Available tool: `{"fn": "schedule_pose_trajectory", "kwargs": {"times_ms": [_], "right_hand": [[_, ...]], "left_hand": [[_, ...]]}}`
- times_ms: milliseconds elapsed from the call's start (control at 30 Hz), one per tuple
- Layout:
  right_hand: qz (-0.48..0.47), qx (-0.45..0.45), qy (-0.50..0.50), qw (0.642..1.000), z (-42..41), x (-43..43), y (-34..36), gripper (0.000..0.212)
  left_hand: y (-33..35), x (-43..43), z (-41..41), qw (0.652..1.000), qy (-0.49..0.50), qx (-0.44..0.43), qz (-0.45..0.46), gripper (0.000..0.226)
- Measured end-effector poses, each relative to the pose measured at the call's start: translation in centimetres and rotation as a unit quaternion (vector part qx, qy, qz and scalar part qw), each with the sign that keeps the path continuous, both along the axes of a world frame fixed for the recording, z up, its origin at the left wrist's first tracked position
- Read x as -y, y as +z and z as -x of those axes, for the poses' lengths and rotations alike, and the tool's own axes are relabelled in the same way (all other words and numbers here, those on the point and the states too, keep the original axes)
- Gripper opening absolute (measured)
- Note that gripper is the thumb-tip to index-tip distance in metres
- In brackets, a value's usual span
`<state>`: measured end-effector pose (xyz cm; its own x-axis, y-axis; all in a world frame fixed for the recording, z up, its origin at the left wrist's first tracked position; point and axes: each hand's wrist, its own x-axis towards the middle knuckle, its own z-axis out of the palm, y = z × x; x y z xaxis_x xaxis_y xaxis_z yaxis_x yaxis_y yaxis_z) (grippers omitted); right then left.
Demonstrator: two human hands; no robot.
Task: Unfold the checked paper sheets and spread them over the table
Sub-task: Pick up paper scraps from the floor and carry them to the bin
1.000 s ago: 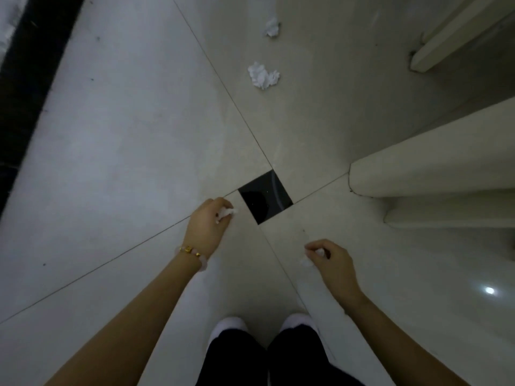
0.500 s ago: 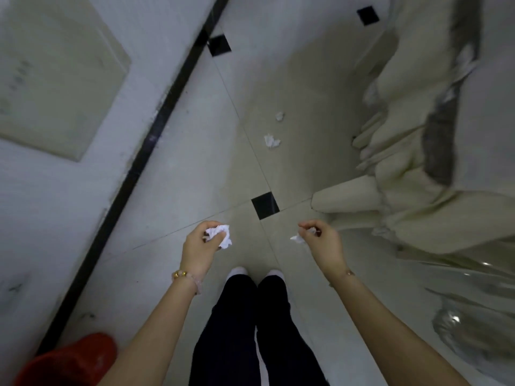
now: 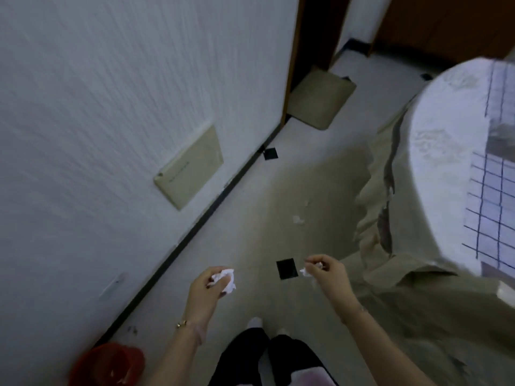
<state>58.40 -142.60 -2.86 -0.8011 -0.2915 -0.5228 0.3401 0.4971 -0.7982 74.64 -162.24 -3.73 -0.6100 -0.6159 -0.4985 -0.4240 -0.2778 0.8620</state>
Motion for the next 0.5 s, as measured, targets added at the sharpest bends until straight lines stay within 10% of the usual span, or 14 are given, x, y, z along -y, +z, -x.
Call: {"fn": "schedule_pose_trajectory", "kwargs": {"times_ms": [400, 500], "right_hand": [[-0.003, 0.013, 0.292, 0.956, -1.3, 2.8, 0.8, 0.01], [-0.004, 0.009, 0.39, 0.921, -3.7, 5.6, 0.6, 0.01]], "left_hand": [[1.4, -7.7, -12.1, 0.949, 0.313, -0.028, -0.023, 0.009], [0.9, -9.8, -16.4, 0.912, 0.407, -0.025, -0.036, 0.041]]}}
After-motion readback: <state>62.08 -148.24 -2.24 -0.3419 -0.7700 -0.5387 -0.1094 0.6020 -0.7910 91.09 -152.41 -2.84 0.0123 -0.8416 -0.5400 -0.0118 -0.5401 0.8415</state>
